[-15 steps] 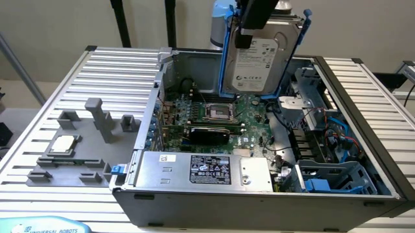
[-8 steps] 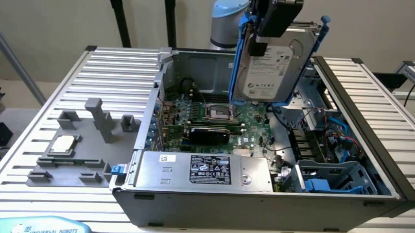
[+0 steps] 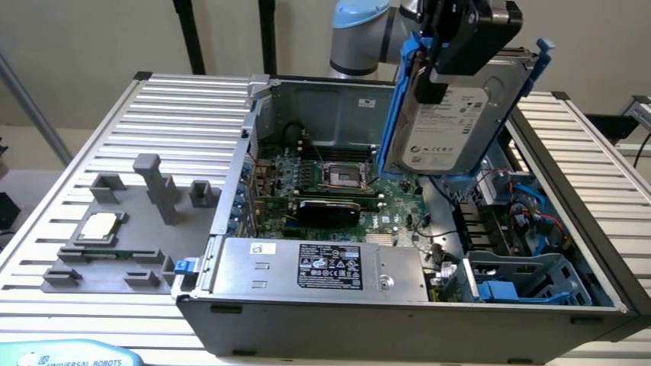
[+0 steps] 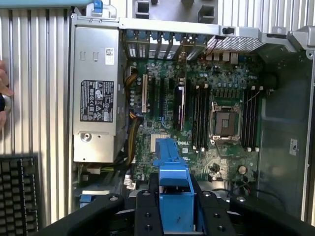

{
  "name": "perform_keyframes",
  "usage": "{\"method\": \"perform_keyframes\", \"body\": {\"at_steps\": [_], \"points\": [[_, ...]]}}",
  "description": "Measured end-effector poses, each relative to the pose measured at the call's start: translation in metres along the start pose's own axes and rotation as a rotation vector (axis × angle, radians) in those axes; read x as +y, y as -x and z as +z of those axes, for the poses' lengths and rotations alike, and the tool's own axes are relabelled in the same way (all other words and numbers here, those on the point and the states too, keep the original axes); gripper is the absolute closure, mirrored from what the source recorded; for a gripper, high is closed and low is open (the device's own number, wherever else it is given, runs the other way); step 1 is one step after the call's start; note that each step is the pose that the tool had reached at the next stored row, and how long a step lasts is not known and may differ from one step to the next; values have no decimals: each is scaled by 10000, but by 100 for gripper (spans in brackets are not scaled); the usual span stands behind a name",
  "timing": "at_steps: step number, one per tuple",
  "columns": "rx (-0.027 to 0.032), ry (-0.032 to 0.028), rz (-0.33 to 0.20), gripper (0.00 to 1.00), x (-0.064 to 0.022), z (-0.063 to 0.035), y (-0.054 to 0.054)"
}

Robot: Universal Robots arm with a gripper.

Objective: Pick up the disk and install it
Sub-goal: 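Pick up the disk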

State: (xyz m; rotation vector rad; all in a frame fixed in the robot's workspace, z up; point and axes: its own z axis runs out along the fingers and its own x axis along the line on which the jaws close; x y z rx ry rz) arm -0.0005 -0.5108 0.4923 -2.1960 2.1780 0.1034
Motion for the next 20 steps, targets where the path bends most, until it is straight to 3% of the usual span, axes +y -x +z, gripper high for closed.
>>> {"method": "perform_keyframes", "body": {"at_steps": [20], "points": [[-1, 0, -1, 67, -414, -46, -616]]}}
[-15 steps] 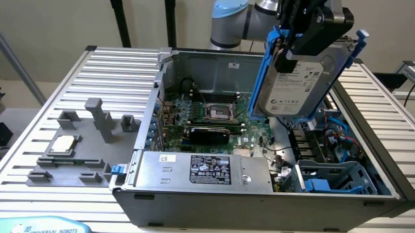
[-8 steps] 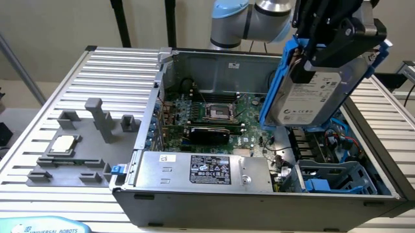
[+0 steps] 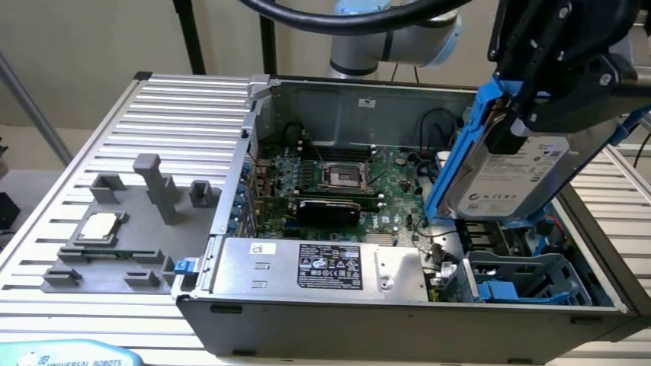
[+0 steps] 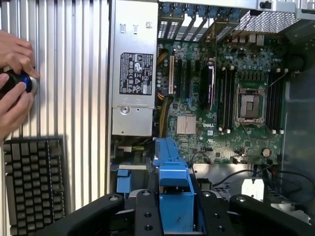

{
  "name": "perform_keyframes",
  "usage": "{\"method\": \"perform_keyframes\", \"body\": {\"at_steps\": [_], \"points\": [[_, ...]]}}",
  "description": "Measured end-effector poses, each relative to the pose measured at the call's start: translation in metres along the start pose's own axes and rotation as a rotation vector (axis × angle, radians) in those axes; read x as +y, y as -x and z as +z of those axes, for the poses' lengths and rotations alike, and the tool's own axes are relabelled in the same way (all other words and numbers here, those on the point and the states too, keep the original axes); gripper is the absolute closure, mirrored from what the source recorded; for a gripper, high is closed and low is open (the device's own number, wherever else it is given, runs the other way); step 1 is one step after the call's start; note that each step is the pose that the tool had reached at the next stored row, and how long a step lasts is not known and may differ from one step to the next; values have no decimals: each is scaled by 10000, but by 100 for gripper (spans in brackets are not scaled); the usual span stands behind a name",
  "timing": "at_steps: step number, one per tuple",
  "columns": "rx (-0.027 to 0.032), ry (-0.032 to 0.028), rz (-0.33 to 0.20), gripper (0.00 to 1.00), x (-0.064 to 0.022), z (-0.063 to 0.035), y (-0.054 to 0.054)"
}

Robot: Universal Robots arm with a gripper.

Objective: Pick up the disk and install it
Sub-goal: 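Pick up the disk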

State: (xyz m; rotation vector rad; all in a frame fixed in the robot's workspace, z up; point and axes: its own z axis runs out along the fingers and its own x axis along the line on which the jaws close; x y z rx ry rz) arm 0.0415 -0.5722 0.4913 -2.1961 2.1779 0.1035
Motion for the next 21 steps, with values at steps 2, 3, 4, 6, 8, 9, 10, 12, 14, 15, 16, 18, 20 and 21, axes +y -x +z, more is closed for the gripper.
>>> {"method": "perform_keyframes", "body": {"at_steps": [2, 3, 4, 6, 8, 9, 10, 12, 14, 15, 16, 18, 20, 21], "points": [[1, 0, 0, 67, -37, -2, -68], [0, 0, 0, 67, -59, -2, -101], [1, 0, 1, 67, -81, -1, -132], [2, 0, 1, 67, -135, 3, -187], [0, 0, 0, 67, -209, 19, -232], [1, 0, 0, 67, -250, 31, -247], [0, 0, 1, 67, -295, 46, -259], [-1, 0, 0, 67, -385, 77, -276], [0, 1, 1, 67, -477, 104, -287], [0, 6, 1, 67, -511, 113, -289], [0, 16, 2, 67, -537, 122, -291], [2, 27, 2, 67, -561, 129, -292], [3, 32, 4, 67, -561, 129, -292], [2, 32, 4, 67, -561, 129, -292]]}}
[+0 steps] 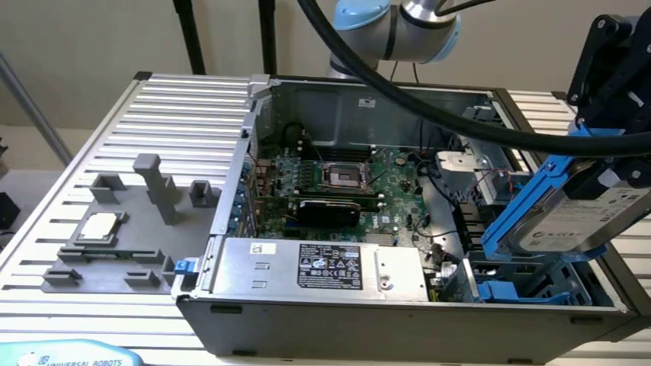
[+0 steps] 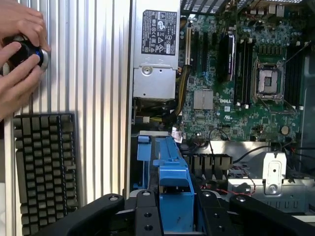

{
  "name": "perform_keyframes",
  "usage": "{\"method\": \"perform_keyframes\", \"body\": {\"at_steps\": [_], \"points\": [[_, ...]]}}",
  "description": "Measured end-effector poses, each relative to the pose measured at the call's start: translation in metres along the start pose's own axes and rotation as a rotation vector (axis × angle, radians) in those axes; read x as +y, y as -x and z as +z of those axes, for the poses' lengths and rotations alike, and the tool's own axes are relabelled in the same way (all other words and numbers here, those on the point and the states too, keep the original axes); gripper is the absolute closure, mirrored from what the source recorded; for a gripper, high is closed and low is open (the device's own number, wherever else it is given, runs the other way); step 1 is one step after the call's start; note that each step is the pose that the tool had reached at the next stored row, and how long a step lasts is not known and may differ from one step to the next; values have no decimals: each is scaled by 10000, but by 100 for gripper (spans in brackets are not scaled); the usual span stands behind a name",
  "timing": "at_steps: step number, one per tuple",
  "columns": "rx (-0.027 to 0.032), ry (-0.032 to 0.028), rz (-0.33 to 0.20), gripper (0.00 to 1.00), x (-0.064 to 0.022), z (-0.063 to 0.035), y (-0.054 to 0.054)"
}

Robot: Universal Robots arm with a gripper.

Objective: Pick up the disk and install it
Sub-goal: 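Pick up the disk, then insert the disk into the insertion slot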

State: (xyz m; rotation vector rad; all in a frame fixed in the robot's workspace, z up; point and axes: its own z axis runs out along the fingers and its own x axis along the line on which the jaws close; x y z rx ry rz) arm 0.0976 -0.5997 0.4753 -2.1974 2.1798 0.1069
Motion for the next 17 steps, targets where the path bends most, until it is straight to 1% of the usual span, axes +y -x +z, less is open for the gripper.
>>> {"method": "perform_keyframes", "body": {"at_steps": [17], "points": [[-2, 0, -1, 67, -1, 1, 0]]}}
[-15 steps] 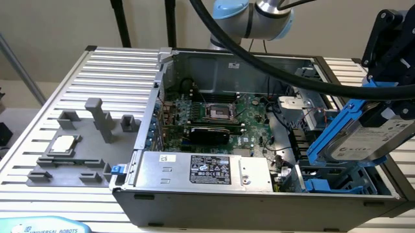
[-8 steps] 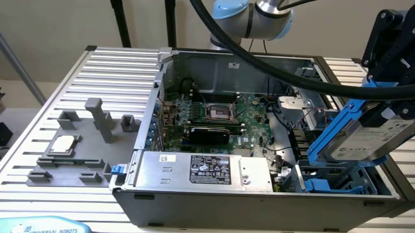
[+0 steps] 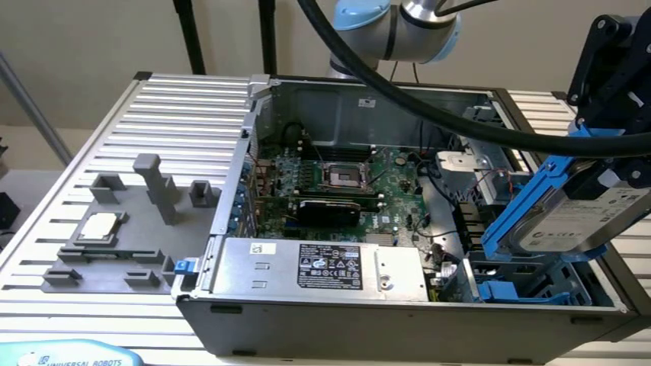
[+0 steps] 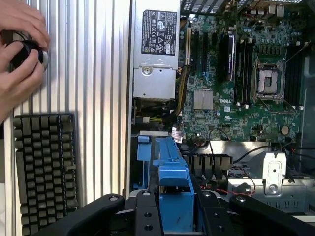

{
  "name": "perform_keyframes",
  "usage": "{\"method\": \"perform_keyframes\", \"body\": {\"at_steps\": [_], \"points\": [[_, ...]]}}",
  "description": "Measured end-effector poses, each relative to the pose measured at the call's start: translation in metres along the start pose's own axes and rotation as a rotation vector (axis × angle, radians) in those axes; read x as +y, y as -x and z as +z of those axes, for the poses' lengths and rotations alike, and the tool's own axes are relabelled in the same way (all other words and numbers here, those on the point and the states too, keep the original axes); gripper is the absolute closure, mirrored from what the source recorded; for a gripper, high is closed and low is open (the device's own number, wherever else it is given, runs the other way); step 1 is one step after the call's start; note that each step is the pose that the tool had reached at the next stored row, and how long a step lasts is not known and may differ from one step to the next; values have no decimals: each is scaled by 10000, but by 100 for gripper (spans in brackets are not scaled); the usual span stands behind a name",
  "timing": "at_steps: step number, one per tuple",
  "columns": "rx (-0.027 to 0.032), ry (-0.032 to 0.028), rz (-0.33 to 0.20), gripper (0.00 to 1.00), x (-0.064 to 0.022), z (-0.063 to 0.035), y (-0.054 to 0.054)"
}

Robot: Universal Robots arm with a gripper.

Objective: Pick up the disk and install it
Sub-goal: 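Insert the disk into the insertion slot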

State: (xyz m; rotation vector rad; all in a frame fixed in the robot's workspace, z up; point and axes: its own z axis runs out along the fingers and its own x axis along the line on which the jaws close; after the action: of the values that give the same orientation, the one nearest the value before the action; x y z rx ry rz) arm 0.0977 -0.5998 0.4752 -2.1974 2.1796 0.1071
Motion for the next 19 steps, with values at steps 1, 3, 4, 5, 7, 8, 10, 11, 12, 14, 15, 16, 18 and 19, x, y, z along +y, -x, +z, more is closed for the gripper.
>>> {"method": "perform_keyframes", "body": {"at_steps": [1, 3, 4, 5, 7, 8, 10, 11, 12, 14, 15, 16, 18, 19], "points": [[1, 0, 0, 67, 0, 0, 0], [-1, 0, 0, 67, 0, 4, 0], [-1, 0, 0, 67, 0, 10, -1], [2, 0, 0, 67, -1, 18, -2], [2, 4, 0, 67, -2, 50, -4], [5, 6, 0, 67, -3, 67, -6], [5, 7, -1, 67, -8, 103, -8], [7, 7, -1, 67, -11, 121, -9], [8, 7, 0, 67, -14, 138, -11], [7, 10, 0, 67, -22, 175, -14], [6, 13, 1, 67, -27, 193, -16], [6, 20, 1, 67, -32, 209, -17], [7, 31, 2, 67, -39, 235, -19], [7, 37, 3, 67, -42, 243, -20]]}}
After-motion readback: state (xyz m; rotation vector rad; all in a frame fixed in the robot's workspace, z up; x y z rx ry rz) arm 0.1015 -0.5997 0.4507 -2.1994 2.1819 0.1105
